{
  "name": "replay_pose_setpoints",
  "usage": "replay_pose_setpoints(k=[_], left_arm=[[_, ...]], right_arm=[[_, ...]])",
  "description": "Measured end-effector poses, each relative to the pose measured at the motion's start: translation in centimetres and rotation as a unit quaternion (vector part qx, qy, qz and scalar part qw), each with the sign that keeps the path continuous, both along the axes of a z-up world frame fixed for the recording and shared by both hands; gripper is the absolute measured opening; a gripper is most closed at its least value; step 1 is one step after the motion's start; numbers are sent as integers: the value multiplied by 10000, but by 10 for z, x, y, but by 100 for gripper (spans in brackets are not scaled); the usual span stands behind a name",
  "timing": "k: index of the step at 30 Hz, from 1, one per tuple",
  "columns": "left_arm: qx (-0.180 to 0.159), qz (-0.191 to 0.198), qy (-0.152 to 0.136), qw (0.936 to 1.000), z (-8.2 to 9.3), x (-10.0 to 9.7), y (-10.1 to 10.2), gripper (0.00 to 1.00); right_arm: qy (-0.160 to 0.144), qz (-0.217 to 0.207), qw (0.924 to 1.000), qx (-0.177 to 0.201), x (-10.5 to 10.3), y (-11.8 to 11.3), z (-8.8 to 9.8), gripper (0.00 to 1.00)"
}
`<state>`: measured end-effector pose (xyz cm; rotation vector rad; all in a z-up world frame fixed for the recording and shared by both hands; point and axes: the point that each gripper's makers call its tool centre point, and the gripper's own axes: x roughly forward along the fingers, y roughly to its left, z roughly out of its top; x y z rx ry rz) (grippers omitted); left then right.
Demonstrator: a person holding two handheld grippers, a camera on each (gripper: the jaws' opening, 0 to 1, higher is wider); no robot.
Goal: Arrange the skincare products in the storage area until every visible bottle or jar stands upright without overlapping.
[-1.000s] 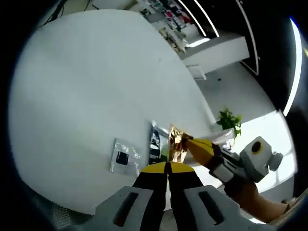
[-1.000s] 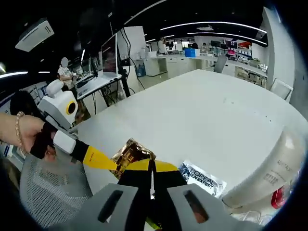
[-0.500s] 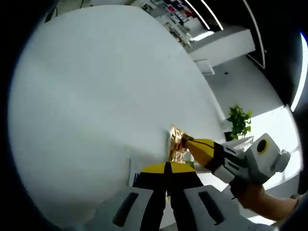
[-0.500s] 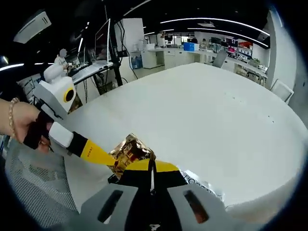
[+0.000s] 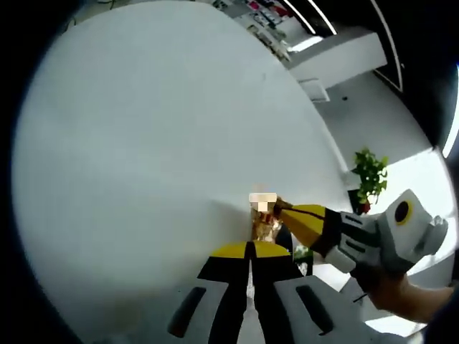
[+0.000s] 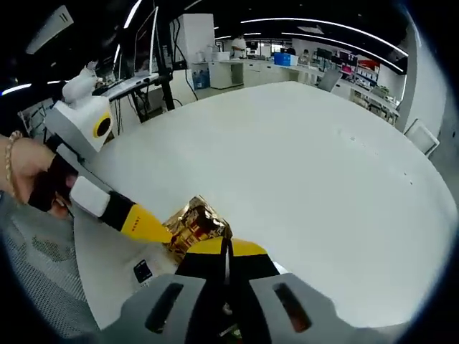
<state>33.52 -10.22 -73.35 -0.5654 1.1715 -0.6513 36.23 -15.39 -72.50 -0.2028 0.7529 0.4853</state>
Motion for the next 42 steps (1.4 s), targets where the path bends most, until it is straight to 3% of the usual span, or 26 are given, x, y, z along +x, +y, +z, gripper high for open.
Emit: replay_pose_setpoints(k=[4,6,16,20,23,27,29,32,33,37,40,42], left_arm=[[99,-83,18,9999,-7,1,-1,0],[131,-138,-14,9998,-8,0,-3,0],[251,-239,-148,9993,-12,2,0,0],[384,-444,-451,9973,-9,5,2,0],[953,-998,-1104,9843,-8,8,13,0],[1110,-1356,-1714,9695,4,19,8,2],[1121,-1727,-2103,9557,11,22,-3,3],[1356,-2414,-2770,9201,14,24,-21,9],[1419,-2544,-2833,9137,11,24,-24,10],[1600,-2792,-2777,9052,-3,19,-29,11],[1840,-3031,-3140,8807,-7,23,-28,14],[1876,-3100,-3138,8776,-8,22,-28,14]], right_arm=[[59,168,9992,-357,-1,-3,-11,1],[-69,428,9966,-695,1,-4,-12,1],[-67,677,9932,-950,1,-3,-21,2],[-128,786,9914,-1042,3,-2,-21,2],[-167,875,9899,-1103,3,-1,-21,1],[-162,814,9911,-1044,3,-2,-21,1],[-167,799,9911,-1052,3,-2,-21,1],[-167,770,9913,-1055,3,-2,-21,2],[-166,754,9915,-1052,3,-2,-21,1],[-172,748,9912,-1079,3,-2,-21,2],[-177,750,9911,-1082,2,-2,-20,2],[-185,755,9911,-1082,3,-2,-21,2]])
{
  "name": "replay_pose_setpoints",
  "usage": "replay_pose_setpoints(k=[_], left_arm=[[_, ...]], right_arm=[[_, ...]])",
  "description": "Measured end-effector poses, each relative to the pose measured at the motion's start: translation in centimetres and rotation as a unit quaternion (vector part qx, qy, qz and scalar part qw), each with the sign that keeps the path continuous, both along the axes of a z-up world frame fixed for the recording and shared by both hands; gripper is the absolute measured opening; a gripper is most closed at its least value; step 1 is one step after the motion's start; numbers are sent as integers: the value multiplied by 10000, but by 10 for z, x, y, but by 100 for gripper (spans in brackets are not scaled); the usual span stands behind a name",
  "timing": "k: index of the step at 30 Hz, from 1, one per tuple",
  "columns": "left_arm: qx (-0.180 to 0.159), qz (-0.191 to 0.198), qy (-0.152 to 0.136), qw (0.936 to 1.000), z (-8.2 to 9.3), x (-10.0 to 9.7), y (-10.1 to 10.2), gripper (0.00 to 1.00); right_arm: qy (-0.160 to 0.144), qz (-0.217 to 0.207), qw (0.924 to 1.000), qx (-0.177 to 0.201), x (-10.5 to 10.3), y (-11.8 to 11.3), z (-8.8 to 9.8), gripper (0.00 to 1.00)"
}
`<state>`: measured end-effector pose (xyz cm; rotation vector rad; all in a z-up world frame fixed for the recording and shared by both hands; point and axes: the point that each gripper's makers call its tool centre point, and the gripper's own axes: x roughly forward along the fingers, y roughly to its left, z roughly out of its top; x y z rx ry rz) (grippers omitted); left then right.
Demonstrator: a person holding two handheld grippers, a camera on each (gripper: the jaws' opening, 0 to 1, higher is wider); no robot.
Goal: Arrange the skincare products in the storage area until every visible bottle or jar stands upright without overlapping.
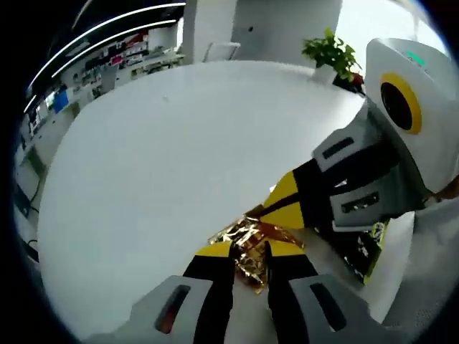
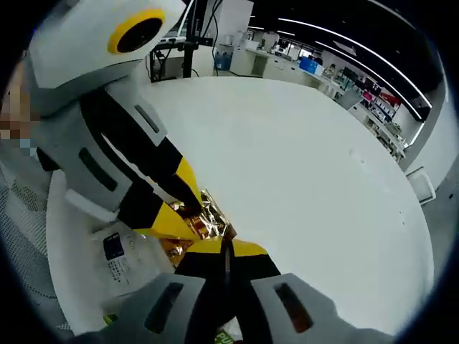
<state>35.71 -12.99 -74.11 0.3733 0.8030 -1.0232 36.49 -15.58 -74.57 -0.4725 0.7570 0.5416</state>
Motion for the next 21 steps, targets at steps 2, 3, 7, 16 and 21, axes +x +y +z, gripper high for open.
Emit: replay_pose_setpoints(k=[2,3,7,16,21], left_arm=[[70,-113,-59,9999,-1,2,2,14],[93,-156,-87,9998,-1,3,2,14],[103,-161,-92,9998,-2,3,2,14],[153,-196,-163,9996,-3,3,1,14],[163,-202,-156,9995,-3,3,2,14]], right_arm=[[-17,22,10000,-6,0,0,0,2],[-31,50,10000,-20,0,0,0,2],[-162,183,9996,-169,1,-2,1,6],[-480,146,9985,-204,1,-7,17,22],[-534,71,9985,-118,-6,-12,27,25]])
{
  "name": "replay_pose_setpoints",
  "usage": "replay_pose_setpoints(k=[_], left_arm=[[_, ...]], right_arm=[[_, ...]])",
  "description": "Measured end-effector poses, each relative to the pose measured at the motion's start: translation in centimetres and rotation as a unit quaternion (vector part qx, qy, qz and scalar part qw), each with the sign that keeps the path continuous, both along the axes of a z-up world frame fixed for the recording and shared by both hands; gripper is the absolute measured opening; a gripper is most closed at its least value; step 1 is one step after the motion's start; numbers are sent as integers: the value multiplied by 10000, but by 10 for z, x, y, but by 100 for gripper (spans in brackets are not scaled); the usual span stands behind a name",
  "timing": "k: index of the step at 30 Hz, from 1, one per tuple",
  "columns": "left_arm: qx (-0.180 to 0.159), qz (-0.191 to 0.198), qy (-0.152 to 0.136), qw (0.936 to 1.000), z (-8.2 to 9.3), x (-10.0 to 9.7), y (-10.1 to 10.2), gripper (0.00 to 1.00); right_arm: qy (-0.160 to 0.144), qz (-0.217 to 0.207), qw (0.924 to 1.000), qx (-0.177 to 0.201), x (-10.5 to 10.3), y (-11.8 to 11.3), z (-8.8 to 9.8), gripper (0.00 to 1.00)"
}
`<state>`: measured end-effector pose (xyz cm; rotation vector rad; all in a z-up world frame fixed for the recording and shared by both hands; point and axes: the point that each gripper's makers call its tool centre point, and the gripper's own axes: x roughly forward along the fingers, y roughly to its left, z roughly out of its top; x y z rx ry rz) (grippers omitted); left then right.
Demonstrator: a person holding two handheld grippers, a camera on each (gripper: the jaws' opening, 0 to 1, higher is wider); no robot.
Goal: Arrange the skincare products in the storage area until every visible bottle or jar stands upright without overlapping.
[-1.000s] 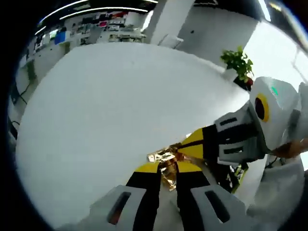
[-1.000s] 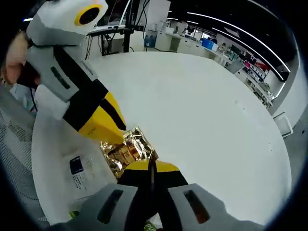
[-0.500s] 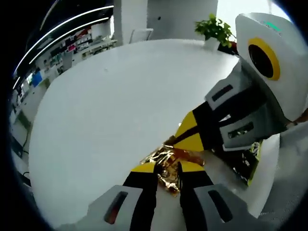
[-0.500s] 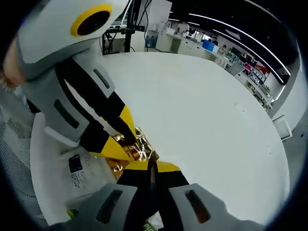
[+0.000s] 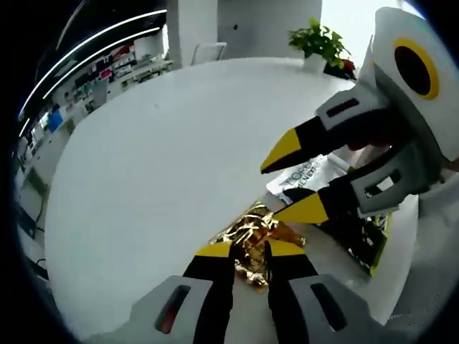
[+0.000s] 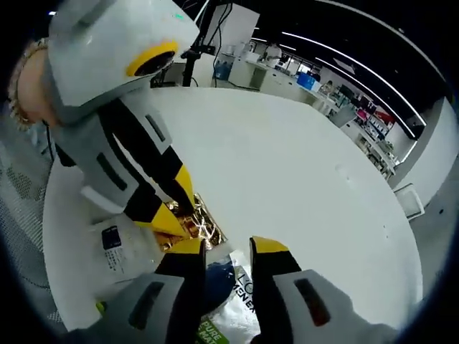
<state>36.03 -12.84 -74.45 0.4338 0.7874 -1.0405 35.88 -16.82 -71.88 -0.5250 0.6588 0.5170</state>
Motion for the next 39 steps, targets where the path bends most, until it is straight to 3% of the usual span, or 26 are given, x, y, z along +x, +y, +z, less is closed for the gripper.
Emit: replay_pose_setpoints(k=[6,12,18,24,29,34,39], left_arm=[[16,10,-55,10000,4,4,2,17],[0,125,-71,9999,15,6,7,19],[-148,369,-150,9991,29,2,16,25],[-338,726,-227,9965,49,-11,36,42],[-436,965,-257,9940,60,-23,52,54],[-571,1242,-189,9904,68,-42,68,64],[-733,1391,-79,9875,74,-61,78,74]], right_arm=[[-116,-149,9991,370,-4,2,20,29],[-271,-67,9988,410,-8,7,37,34],[-331,27,9991,266,-31,5,47,41],[-862,33,9943,620,-65,9,95,51],[-883,-447,9902,980,-101,-6,113,61],[-733,-939,9884,944,-138,-31,104,79],[-527,-1666,9777,1166,-166,-65,97,87]])
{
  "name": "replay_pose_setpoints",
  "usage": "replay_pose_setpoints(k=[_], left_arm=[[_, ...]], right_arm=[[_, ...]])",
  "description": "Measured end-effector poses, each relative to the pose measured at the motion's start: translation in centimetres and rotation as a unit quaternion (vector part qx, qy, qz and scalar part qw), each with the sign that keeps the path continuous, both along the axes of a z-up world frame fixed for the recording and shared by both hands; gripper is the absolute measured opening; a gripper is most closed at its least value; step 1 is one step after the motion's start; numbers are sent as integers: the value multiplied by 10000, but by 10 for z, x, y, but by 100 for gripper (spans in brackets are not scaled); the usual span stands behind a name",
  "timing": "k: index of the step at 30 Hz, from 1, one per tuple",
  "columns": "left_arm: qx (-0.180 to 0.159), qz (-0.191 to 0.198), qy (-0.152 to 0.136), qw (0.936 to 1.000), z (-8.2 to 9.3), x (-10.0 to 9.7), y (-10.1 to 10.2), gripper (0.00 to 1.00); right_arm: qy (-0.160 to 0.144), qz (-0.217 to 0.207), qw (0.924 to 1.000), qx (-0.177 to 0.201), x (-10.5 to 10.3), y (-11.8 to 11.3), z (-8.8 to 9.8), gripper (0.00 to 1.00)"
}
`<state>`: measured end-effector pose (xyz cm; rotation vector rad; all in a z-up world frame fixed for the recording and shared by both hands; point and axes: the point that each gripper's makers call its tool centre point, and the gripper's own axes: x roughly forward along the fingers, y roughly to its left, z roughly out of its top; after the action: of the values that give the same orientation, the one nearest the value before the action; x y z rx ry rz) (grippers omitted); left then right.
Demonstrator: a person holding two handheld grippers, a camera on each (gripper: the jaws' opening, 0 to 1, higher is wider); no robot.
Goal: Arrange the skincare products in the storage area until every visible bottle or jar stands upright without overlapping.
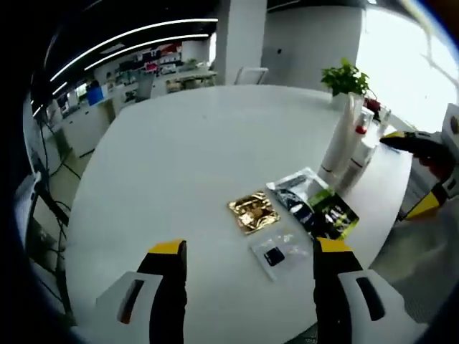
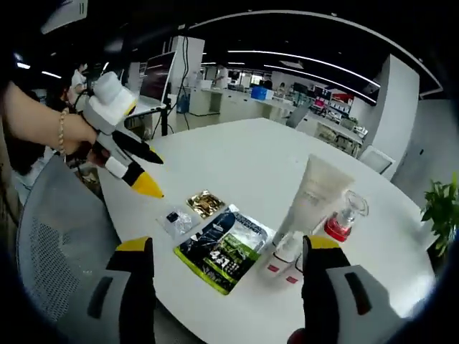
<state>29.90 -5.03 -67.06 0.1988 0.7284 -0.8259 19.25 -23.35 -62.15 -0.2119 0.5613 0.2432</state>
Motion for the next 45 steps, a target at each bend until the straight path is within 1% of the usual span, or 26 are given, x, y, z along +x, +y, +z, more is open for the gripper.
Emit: replay_pose_setpoints(k=[3,4,6,7,8,9,10,12,14,16,19,21,22,26,29,37,45], left_arm=[[-55,82,15,9999,2,-7,6,85],[-77,110,23,9999,4,-11,8,88],[-140,161,74,9997,7,-15,12,91],[-260,229,125,9993,10,-18,13,92],[-378,284,152,9988,12,-20,12,95],[-530,328,158,9979,16,-22,12,97],[-566,297,189,9978,17,-25,12,97],[-694,267,237,9970,19,-31,11,97],[-707,261,263,9968,19,-35,12,97],[-633,284,305,9971,16,-39,15,97],[-564,270,286,9976,15,-43,18,97],[-593,210,128,9979,18,-41,16,97],[-604,213,122,9979,18,-41,16,97],[-570,340,157,9977,14,-39,20,97],[-578,352,213,9975,13,-39,19,97],[-482,158,262,9984,9,-45,14,97],[-463,116,307,9984,8,-47,14,97]], right_arm=[[110,-370,9990,233,-12,-17,-3,92],[92,-511,9981,339,-15,-23,-2,93],[113,-647,9969,444,-20,-30,-3,97],[113,-726,9960,515,-23,-34,-4,98],[97,-785,9951,591,-25,-36,-5,99],[-7,-832,9939,730,-26,-36,-3,99],[-121,-858,9925,864,-25,-35,0,100],[-117,-810,9922,941,-27,-31,-1,100],[-47,-819,9912,1042,-28,-27,-4,100],[-63,-888,9890,1180,-27,-24,-5,100],[-56,-968,9889,1129,-27,-27,-7,100],[-86,-1102,9862,1236,-27,-32,-7,100],[-63,-1144,9859,1220,-28,-34,-8,100],[18,-1097,9876,1122,-28,-31,-12,99],[67,-1002,9892,1066,-29,-28,-14,98],[158,-971,9902,991,-30,-28,-17,96],[227,-967,9902,976,-31,-27,-20,95]])
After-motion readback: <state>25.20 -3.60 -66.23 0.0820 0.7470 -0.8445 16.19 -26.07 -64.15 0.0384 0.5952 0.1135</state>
